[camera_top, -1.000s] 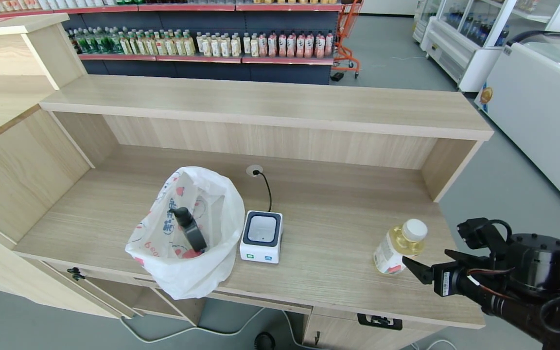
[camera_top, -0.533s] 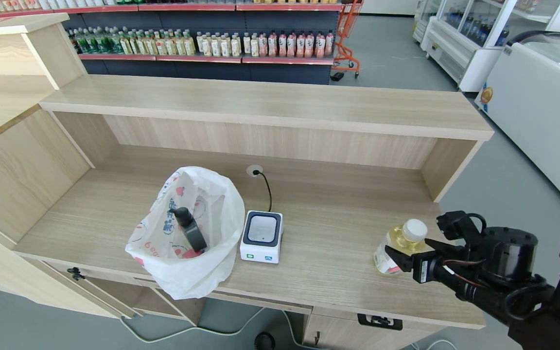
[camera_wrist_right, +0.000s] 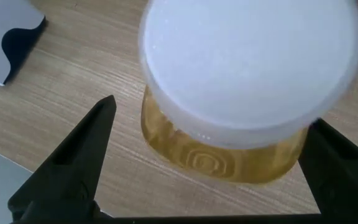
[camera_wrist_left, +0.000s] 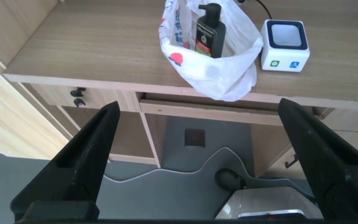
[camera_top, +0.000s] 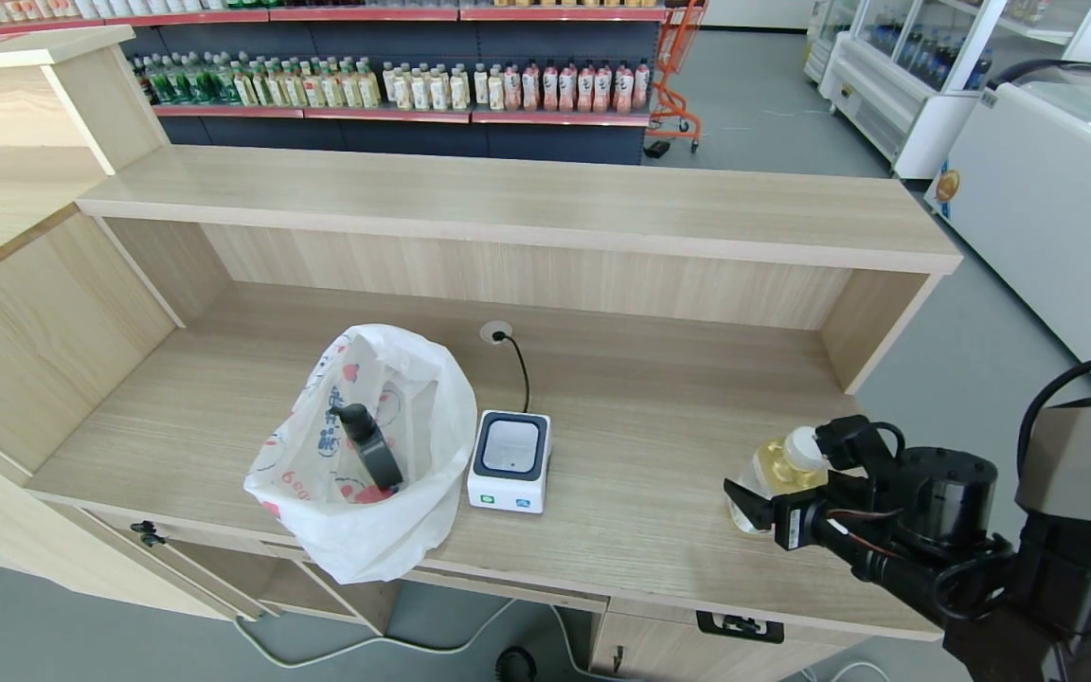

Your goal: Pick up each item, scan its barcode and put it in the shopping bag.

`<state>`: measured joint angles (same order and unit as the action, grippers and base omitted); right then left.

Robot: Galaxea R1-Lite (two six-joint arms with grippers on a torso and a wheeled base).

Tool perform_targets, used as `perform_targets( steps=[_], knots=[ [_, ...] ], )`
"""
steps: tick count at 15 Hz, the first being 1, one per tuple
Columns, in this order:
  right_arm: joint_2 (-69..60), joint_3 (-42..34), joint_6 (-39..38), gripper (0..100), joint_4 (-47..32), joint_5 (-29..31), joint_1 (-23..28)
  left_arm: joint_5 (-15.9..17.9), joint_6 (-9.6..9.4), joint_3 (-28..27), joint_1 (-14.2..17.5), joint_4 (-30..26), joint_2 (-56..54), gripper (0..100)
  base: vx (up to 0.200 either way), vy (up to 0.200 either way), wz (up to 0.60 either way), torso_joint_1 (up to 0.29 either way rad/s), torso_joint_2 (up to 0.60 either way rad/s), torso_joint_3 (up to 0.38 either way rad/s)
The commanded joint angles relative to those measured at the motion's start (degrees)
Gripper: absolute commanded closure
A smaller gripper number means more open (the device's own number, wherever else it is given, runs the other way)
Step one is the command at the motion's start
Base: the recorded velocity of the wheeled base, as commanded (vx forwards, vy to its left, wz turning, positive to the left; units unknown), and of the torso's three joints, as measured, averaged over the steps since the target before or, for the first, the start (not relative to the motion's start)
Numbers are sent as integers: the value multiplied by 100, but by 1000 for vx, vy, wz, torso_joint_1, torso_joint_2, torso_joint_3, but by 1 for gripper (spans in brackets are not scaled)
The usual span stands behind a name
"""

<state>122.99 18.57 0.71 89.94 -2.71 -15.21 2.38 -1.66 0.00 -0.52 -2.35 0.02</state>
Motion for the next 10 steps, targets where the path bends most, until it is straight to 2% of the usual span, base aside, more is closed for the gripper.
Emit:
perform_targets(
  steps=[1, 8, 9, 10],
  knots=[
    [225, 235, 26, 0, 6, -2, -8, 0, -1, 0, 0, -2, -2, 0, 0, 0, 0, 0, 0, 0],
    [647, 798, 44, 0, 6, -11, -78, 0, -1, 0, 0, -2, -2, 0, 0, 0, 0, 0, 0, 0],
    [674, 868, 44, 100, 6, -11, -78, 0, -1, 0, 0, 7, -2, 0, 0, 0, 0, 0, 0, 0],
    [691, 903, 52, 100, 6, -11, -78, 0, -1, 0, 0, -2, -2, 0, 0, 0, 0, 0, 0, 0]
  ],
)
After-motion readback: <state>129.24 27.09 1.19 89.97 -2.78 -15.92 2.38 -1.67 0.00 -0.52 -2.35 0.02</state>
